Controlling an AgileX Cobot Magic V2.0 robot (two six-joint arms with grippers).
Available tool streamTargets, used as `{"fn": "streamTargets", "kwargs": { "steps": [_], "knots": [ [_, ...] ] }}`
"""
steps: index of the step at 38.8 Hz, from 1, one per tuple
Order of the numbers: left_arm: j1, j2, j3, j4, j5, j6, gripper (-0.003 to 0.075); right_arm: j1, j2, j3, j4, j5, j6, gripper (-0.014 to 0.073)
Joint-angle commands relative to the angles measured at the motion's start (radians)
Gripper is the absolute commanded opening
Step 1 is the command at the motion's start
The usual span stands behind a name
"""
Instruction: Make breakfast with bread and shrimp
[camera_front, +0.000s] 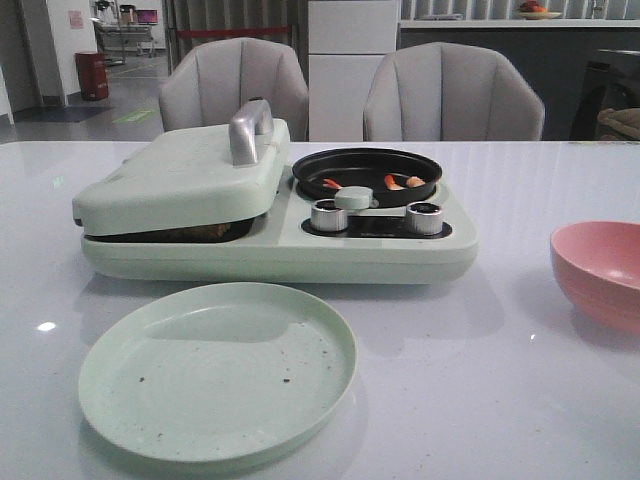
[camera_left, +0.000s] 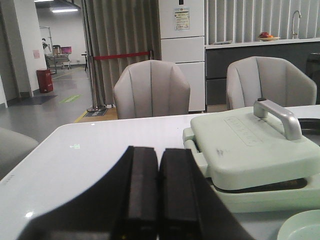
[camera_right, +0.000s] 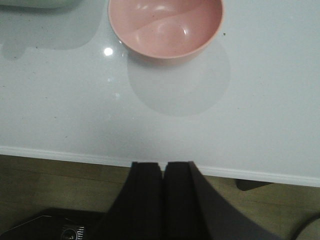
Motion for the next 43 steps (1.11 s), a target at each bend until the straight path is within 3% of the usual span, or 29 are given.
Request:
{"fn": "streamTargets", "kwargs": {
  "steps": [1, 20, 28, 37, 43],
  "knots": [
    [-0.004, -0.022, 0.007, 0.0, -0.089, -0.014, 0.0099, -0.001, 0.004, -0.025, -0.003, -0.053, 0.0, 0.0035],
    [-0.004, -0.022, 0.007, 0.0, -0.089, -0.014, 0.0099, -0.001, 0.004, -0.025, -0.003, -0.053, 0.0, 0.0035],
    [-0.004, -0.022, 0.007, 0.0, -0.089, -0.014, 0.0099, -0.016, -0.091, -0.021, -0.007, -0.074, -0.005, 0.0035],
    [-0.004, -0.022, 0.007, 0.0, -0.089, -0.014, 0.0099, -0.057, -0.259, 0.111, 0.006, -0.308, -0.172, 0.0035],
    [-0.004, -0.022, 0.007, 0.0, -0.089, -0.014, 0.0099, -0.093, -0.385, 0.257, 0.021, -0.562, -0.178, 0.0035]
  ]
}}
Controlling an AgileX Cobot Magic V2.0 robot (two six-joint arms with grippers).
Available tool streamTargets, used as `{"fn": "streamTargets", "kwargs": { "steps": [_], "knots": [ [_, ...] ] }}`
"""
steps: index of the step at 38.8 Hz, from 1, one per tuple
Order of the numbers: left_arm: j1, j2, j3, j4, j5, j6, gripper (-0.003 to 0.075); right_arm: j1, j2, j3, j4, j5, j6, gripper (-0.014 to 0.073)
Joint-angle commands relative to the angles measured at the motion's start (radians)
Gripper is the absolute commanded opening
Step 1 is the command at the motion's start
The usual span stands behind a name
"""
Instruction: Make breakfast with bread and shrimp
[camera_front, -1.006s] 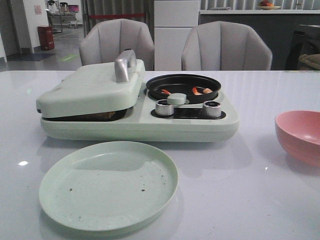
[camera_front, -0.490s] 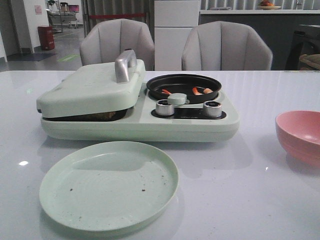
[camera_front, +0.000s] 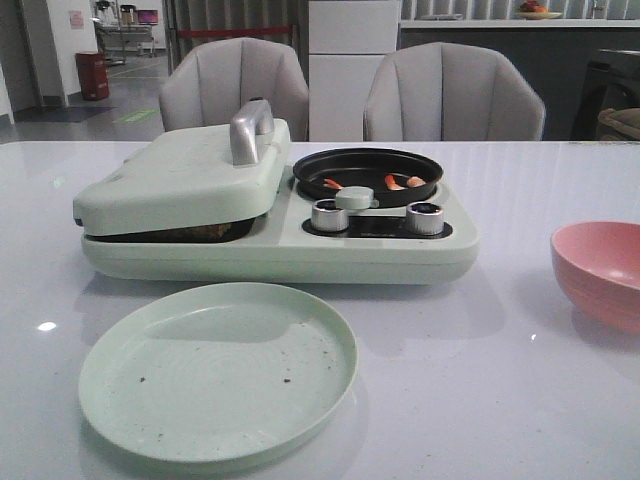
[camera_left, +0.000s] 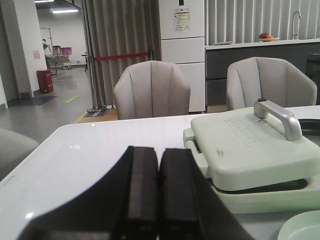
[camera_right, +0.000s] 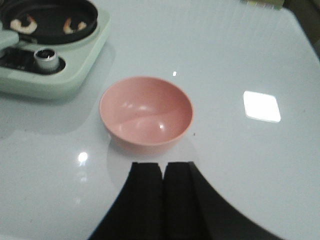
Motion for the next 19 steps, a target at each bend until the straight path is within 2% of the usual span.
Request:
{"fn": "streamTargets", "kwargs": {
  "steps": [1, 9, 14, 19],
  "knots": [
    [-0.004, -0.022, 0.007, 0.0, -0.087, -0.014, 0.0099, -0.023, -0.051, 0.054, 0.025, -0.248, -0.019, 0.0035],
    [-0.004, -0.022, 0.007, 0.0, -0.087, -0.014, 0.0099, -0.027, -0.169, 0.249, 0.133, -0.483, -0.017, 0.0035],
    [-0.004, -0.022, 0.007, 0.0, -0.087, -0.014, 0.0099, -0.032, -0.179, 0.315, 0.173, -0.549, -0.017, 0.0035],
    [-0.004, -0.021, 0.007, 0.0, -0.087, -0.014, 0.01, -0.032, -0.179, 0.312, 0.189, -0.552, -0.017, 0.0035]
  ]
}}
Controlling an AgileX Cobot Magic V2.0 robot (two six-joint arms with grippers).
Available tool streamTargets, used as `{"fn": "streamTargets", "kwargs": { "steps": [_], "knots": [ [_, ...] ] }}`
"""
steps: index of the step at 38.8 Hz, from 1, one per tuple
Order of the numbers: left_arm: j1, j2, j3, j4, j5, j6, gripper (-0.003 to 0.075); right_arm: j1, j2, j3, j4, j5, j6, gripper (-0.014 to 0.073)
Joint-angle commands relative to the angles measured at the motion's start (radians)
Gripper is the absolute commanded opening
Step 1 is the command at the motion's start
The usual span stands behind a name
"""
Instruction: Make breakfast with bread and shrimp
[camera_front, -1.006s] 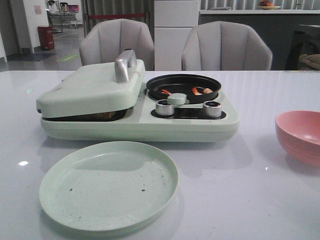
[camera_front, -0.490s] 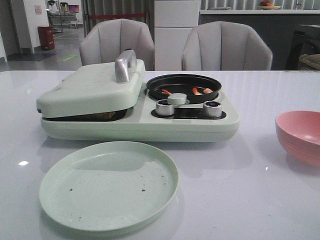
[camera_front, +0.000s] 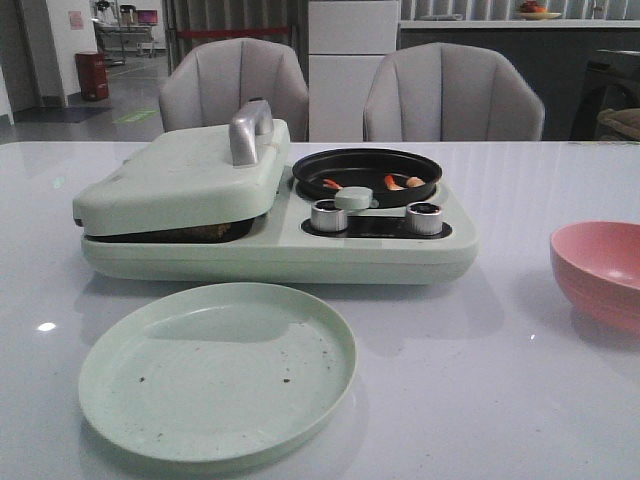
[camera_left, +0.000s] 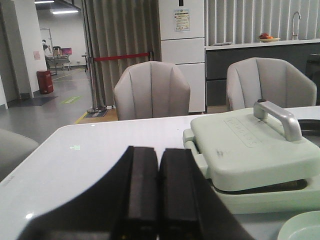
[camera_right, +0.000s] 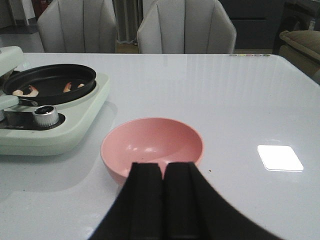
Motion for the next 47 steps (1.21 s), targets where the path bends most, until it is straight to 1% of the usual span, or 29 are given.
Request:
{"fn": "streamTargets", "kwargs": {
  "steps": [1, 9, 23, 29, 34, 39, 47],
  "knots": [
    [-0.004, -0.021, 0.007, -0.002, -0.085, -0.014, 0.0099, -0.007, -0.023, -0.018, 0.017, -0.126, -0.006, 0.0035],
    [-0.004, -0.021, 0.007, -0.002, -0.085, -0.014, 0.0099, -0.007, -0.022, -0.018, 0.019, -0.189, -0.006, 0.0035],
    [-0.004, -0.021, 0.007, -0.002, -0.085, -0.014, 0.0099, -0.007, -0.022, -0.018, 0.018, -0.196, -0.006, 0.0035],
    [-0.004, -0.021, 0.007, -0.002, -0.085, -0.014, 0.0099, -0.007, -0.022, -0.017, 0.017, -0.228, 0.0, 0.0035],
    [-0.004, -0.021, 0.007, -0.002, -0.085, -0.014, 0.0099, -0.007, -0.022, -0.017, -0.012, -0.269, 0.03, 0.0035],
    [-0.004, -0.021, 0.007, -0.002, -0.085, -0.014, 0.01, -0.007, -0.022, -0.017, -0.059, -0.266, 0.046, 0.0035],
    [-0.004, -0.021, 0.007, -0.002, -0.085, -0.014, 0.01, -0.007, -0.022, -0.017, -0.094, -0.265, 0.097, 0.0035]
  ]
}}
